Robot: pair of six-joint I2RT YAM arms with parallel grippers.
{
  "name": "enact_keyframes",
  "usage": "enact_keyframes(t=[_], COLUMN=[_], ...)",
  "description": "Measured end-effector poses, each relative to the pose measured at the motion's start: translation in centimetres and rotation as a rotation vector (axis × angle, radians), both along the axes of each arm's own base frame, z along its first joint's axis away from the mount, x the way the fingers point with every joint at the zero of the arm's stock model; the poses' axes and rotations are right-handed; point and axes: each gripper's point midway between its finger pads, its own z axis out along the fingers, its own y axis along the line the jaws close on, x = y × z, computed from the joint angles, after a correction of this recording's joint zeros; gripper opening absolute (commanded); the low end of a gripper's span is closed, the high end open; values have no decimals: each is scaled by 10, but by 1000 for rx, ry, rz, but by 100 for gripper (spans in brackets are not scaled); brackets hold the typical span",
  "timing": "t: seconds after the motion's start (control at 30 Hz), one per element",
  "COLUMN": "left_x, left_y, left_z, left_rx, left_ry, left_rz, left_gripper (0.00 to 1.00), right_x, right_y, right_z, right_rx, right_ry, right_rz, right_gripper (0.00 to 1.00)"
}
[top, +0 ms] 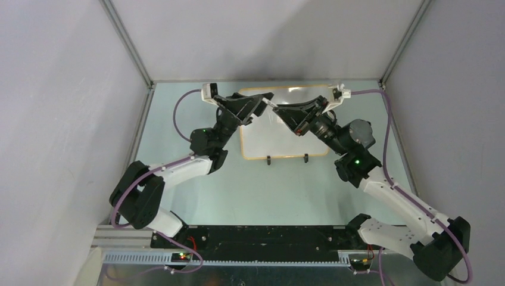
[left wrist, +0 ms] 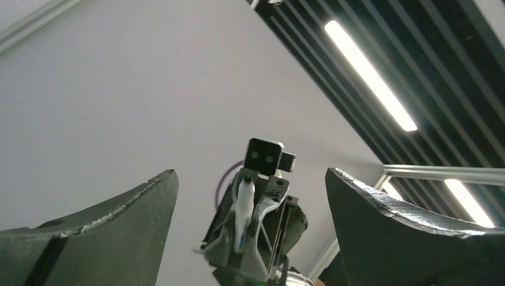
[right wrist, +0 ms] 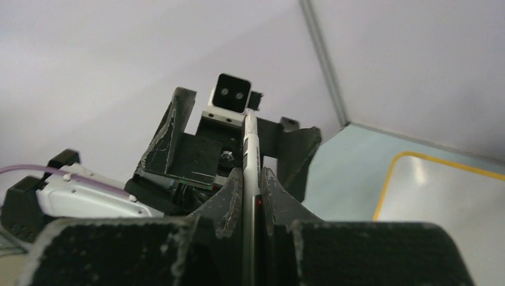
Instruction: Write a sentence on the whiteboard
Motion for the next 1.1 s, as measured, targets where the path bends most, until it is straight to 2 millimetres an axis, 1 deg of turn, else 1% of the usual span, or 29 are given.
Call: enact_keyframes(t=[0.07,0.13,0.23,0.3,0.37,0.47,0.57,0.63,0.67,0.77,0.8,0.83,0.9,0.97,1.0,1.03,1.1], left_x=[7,19,41,54,67,92,119,138,147,172,180,185,193,196,198,200,203], left_y=[1,4,18,30,44,63,77,82,84,92,95,97,102,106,109,112,121], left_z=[-5,-13,-23,-29,-33,-42,-55,-73,-86,-132,-151,-163,-182,-191,-191,-190,-184], left_rx=[32,93,206,289,374,527,684,780,824,962,1016,1052,1106,1123,1122,1116,1088], left_ry=[11,24,38,44,39,17,-21,-43,-42,-13,6,16,28,33,34,30,13], left_rz=[14,44,133,204,286,413,500,522,528,527,524,521,515,512,515,523,545], left_gripper=[99,99,99,99,99,99,99,99,99,99,99,99,99,100,99,99,99], right_x=[5,14,23,27,31,41,57,64,67,69,69,71,79,91,98,104,111], right_y=[-11,-29,-56,-73,-83,-89,-86,-84,-82,-71,-66,-61,-50,-36,-30,-26,-20], right_z=[2,4,8,9,7,7,6,-2,-9,-31,-37,-41,-41,-36,-33,-30,-25], right_rx=[1,5,15,16,4,-36,-99,-141,-170,-265,-301,-338,-403,-465,-489,-518,-568], right_ry=[9,23,35,49,67,118,194,251,285,371,396,421,459,495,508,522,545], right_rz=[-47,-116,-221,-290,-340,-390,-420,-439,-451,-471,-475,-482,-500,-531,-556,-597,-672], right_gripper=[0,0,0,0,0,0,0,0,0,0,0,0,0,0,0,0,0])
